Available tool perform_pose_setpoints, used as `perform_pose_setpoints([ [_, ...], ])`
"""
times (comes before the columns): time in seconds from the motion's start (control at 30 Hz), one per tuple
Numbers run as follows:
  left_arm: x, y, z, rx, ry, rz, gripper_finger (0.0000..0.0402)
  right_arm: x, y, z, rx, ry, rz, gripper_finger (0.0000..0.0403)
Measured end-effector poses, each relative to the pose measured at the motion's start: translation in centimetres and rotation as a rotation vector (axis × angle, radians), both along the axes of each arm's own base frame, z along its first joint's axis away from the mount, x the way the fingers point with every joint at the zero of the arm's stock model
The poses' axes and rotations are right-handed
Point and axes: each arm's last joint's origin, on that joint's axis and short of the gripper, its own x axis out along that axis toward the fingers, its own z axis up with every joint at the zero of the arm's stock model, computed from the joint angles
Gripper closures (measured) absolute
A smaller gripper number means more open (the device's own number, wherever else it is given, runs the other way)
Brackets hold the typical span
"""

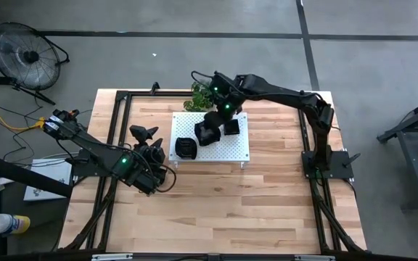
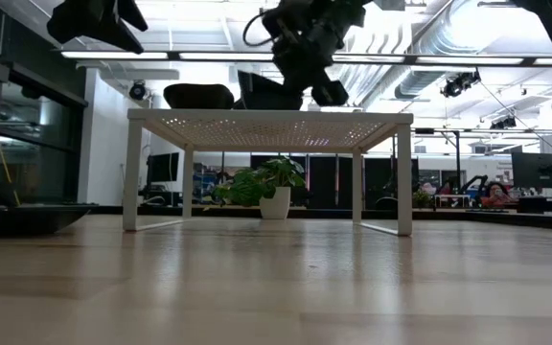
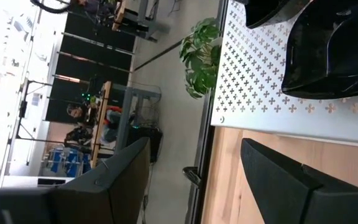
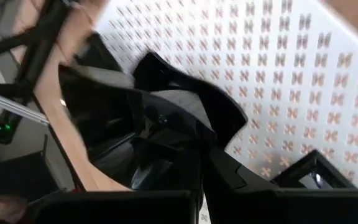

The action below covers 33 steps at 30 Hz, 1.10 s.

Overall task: Pick & Place Mini shaped plates
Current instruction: Stack the distorted square plate on top of the distorted square plates on the shelf, then stack the leaf shaped plate on top of the leaf shaped plates on the shelf

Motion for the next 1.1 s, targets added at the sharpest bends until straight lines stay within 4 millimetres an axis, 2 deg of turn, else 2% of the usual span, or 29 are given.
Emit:
perform_pose_setpoints([
  [0.17,-0.1,0.1,0.0,-0.01,0.003,0.009,0.0156,-0.1,0.1,-1.4,0.026,0.035,0.003,0.0402],
  [0.33,-0.1,0.1,0.0,-0.011,0.003,0.009,0.0156,0.1,0.1,-1.4,0.02,0.018,0.007,0.0395],
  [0.7,-0.1,0.0,-0.1,-0.029,0.006,0.014,0.0156,-0.3,0.1,-0.4,0.003,-0.031,0.057,0.0303],
  [0.87,-0.1,0.0,-0.1,-0.037,0.003,0.017,0.0156,-1.3,0.0,1.5,-0.037,-0.085,0.072,0.027],
  [1.1,-0.1,0.0,-0.1,-0.043,-0.007,0.022,0.0156,-3.9,-0.4,4.9,-0.185,-0.159,0.061,0.025],
])
